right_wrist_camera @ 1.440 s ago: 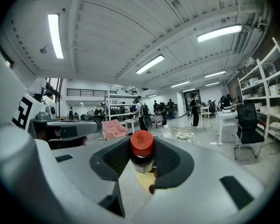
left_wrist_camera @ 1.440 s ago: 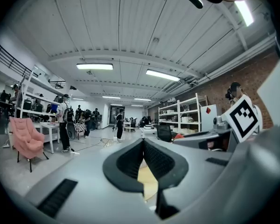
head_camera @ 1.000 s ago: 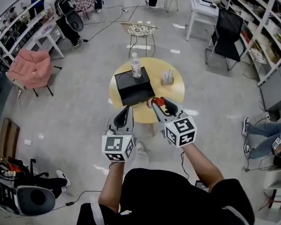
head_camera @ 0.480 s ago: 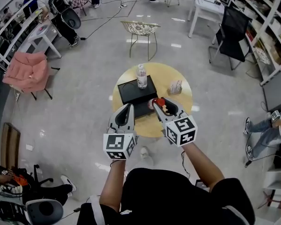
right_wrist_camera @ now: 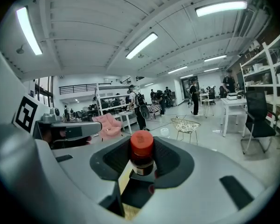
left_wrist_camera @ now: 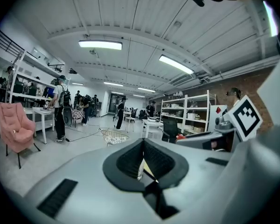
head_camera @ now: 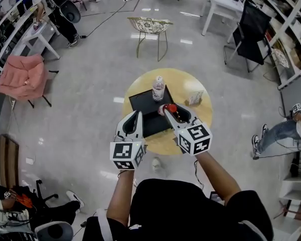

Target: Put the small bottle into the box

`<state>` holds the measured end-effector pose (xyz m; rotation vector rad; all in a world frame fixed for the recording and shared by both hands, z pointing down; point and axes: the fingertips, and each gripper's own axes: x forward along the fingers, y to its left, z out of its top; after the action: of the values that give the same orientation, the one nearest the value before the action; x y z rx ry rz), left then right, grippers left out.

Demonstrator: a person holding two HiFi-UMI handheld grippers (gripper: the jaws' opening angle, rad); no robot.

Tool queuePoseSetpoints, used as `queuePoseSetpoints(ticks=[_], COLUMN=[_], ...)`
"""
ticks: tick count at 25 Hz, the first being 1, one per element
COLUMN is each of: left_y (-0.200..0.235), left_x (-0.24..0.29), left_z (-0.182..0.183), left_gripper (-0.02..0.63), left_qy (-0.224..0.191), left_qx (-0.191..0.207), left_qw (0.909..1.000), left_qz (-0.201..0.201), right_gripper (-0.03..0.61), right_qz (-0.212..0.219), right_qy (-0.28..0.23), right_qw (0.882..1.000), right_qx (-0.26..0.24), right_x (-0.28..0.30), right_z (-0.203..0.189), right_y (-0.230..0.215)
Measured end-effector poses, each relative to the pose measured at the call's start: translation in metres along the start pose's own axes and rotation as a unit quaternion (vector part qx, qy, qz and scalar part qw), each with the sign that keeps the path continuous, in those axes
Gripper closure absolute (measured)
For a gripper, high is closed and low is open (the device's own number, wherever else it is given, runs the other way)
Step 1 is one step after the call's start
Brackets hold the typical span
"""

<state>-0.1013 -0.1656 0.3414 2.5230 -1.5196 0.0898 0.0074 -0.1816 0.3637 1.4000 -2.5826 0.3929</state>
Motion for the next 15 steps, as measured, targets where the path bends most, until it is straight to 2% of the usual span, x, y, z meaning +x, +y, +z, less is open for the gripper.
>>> queuePoseSetpoints(ticks=[4, 10, 15], left_y=[0.023, 0.028, 0.035], left_x=[0.012, 0.028, 0.034], left_z=[-0.005, -0.020, -0.040], left_gripper=[0.603, 0.603, 0.603], left_qy=[0.010, 0.031, 0.044], left_qx=[-0.006, -0.013, -0.026], left_qw=[0.9999, 0.9992, 0.9984], left_qz=[-0.008, -0.022, -0.025], right_gripper=[0.440, 0.440, 0.440], right_qz=[-0.006, -0.017, -0.022], right_qy=[0.008, 0.016, 0.032], right_qw=[1.000, 1.000, 0.999], right_qx=[0.002, 0.007, 0.011], right_x=[0.026, 0.039, 0.050], right_z=[-0.002, -0.008, -0.027], right_y=[0.002, -0.008, -0.014])
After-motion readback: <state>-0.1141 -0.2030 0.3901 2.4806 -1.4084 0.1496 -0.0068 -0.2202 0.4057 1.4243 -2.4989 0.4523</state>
